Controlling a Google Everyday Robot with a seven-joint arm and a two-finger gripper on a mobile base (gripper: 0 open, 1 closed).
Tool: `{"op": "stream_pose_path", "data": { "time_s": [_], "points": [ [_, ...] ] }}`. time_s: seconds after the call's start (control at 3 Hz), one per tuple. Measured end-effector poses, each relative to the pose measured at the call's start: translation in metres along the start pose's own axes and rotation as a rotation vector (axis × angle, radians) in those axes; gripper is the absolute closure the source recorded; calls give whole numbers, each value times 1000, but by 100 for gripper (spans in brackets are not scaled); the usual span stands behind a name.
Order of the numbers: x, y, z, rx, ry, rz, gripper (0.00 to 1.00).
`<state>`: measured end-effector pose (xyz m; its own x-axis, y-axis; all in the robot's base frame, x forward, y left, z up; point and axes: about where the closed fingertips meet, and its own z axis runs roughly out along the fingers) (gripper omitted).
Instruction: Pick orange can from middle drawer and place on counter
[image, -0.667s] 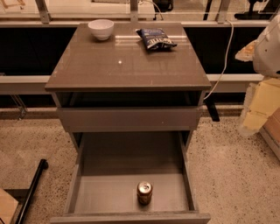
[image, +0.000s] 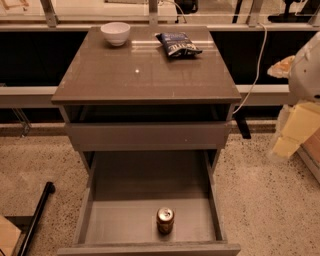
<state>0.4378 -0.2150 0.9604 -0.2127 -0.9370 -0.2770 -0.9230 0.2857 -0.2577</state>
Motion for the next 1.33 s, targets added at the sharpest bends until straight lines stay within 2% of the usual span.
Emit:
{"op": "stream_pose_path", "data": {
  "time_s": [0.33,0.67,1.0,1.33],
  "points": [
    [15,11,45,0,-109,43,0],
    [12,-2,45,62,-136,54,0],
    [12,-2,45,62,-136,54,0],
    [8,7,75,45,-195,127,0]
  ]
}}
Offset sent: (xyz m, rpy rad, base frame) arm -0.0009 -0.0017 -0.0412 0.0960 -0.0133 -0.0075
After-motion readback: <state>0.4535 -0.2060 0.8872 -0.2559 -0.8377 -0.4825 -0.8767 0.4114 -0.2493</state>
